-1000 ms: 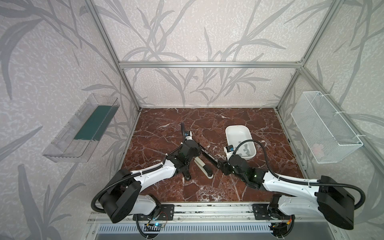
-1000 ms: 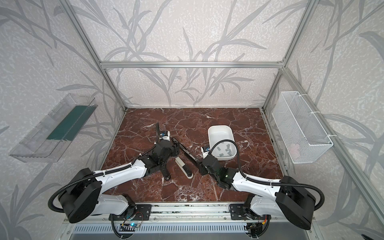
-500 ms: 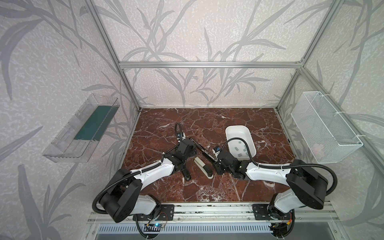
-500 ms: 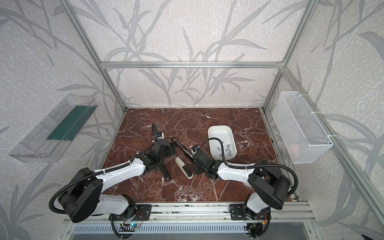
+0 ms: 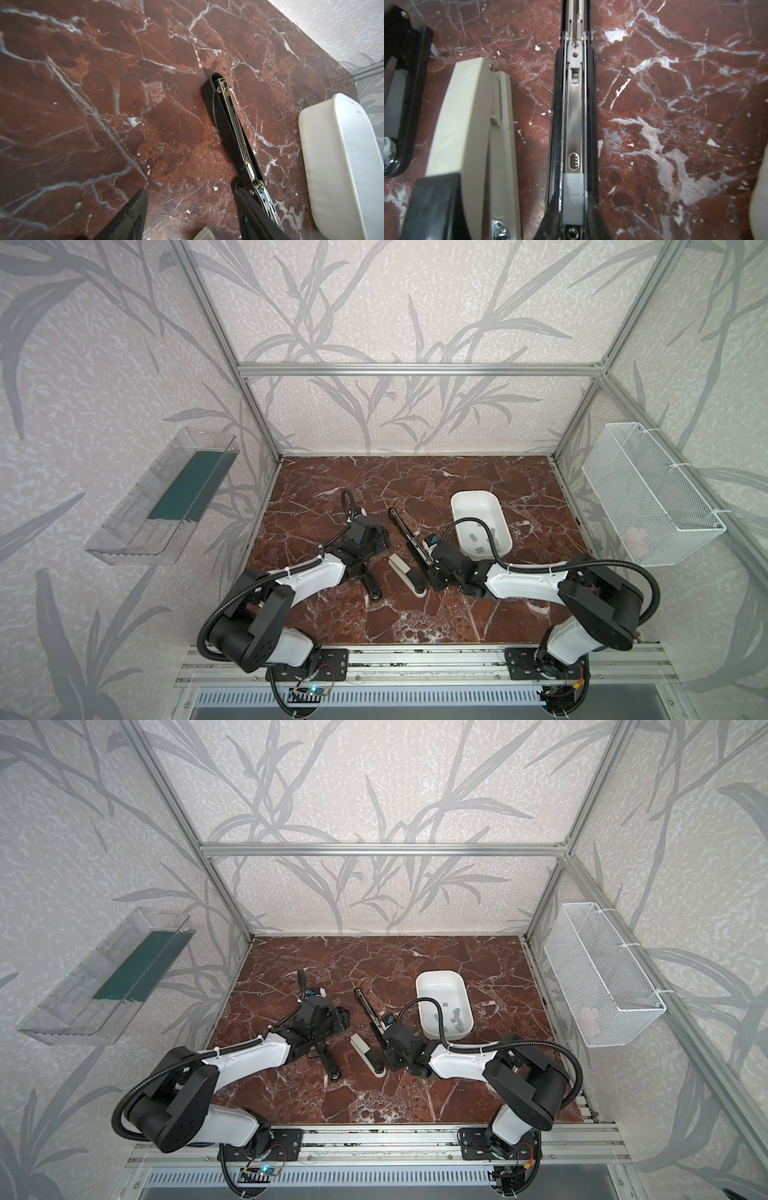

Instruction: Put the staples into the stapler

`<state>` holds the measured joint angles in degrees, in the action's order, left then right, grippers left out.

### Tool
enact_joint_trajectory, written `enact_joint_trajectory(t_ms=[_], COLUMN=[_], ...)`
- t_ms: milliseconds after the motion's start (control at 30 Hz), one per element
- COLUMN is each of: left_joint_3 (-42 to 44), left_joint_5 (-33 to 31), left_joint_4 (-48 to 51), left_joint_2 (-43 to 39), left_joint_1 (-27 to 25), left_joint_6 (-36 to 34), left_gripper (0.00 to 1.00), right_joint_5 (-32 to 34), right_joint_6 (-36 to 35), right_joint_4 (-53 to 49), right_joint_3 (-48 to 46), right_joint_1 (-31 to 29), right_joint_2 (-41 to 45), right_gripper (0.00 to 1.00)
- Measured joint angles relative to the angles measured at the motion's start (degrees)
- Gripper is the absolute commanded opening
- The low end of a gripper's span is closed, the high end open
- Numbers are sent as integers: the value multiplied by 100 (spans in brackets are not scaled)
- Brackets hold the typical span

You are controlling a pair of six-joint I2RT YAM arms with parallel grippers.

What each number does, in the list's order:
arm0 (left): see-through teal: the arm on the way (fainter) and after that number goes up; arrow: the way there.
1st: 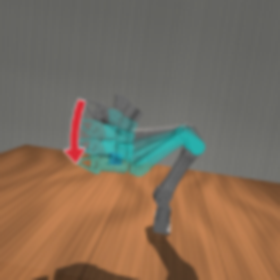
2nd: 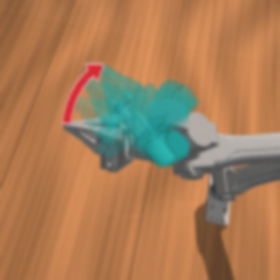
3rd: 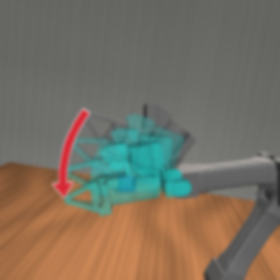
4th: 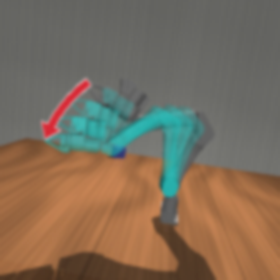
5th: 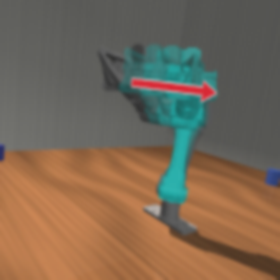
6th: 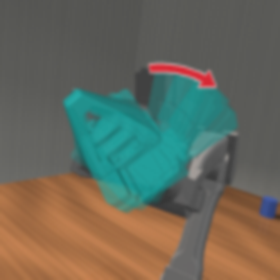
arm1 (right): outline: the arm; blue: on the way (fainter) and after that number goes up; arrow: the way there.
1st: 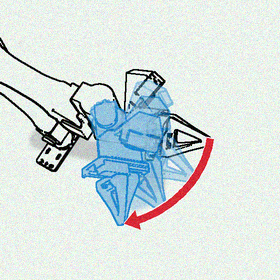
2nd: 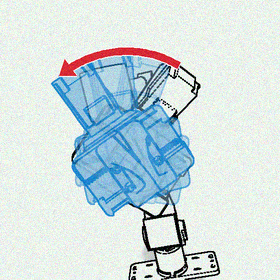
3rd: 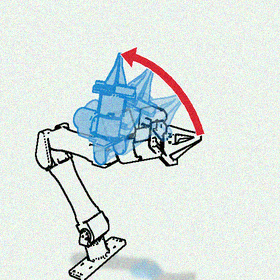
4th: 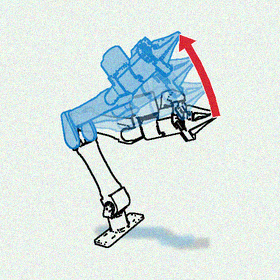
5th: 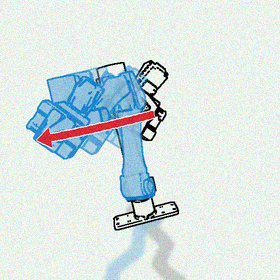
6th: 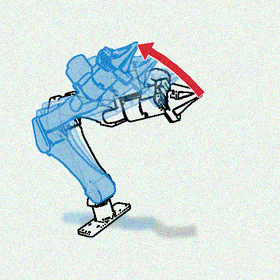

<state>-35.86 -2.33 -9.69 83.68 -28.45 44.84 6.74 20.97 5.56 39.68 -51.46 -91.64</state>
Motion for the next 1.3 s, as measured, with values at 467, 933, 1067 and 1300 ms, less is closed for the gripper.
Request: enact_joint_trajectory(t_ms=[467, 933, 1067, 1300], left_joint_3=[-590, -1311, -1429, -1674], left_joint_5=[1049, 1709, 1825, 1963], left_joint_4=[-970, -1919, -2028, -1958], left_joint_2=[1497, 2524, 2667, 2830], left_joint_1=[186, 568, 678, 960], left_joint_6=[256, 400, 422, 271], left_gripper=[70, 68, 68, 63], right_joint_5=[-509, -785, -883, -1115], right_joint_6=[304, 170, 144, 13], right_joint_4=[380, 551, 623, 715], right_joint_3=[-94, -162, -190, -229], right_joint_1=[160, 188, 212, 208], right_joint_2=[-33, -33, -33, -33], right_gripper=[11, 7, 6, 5])
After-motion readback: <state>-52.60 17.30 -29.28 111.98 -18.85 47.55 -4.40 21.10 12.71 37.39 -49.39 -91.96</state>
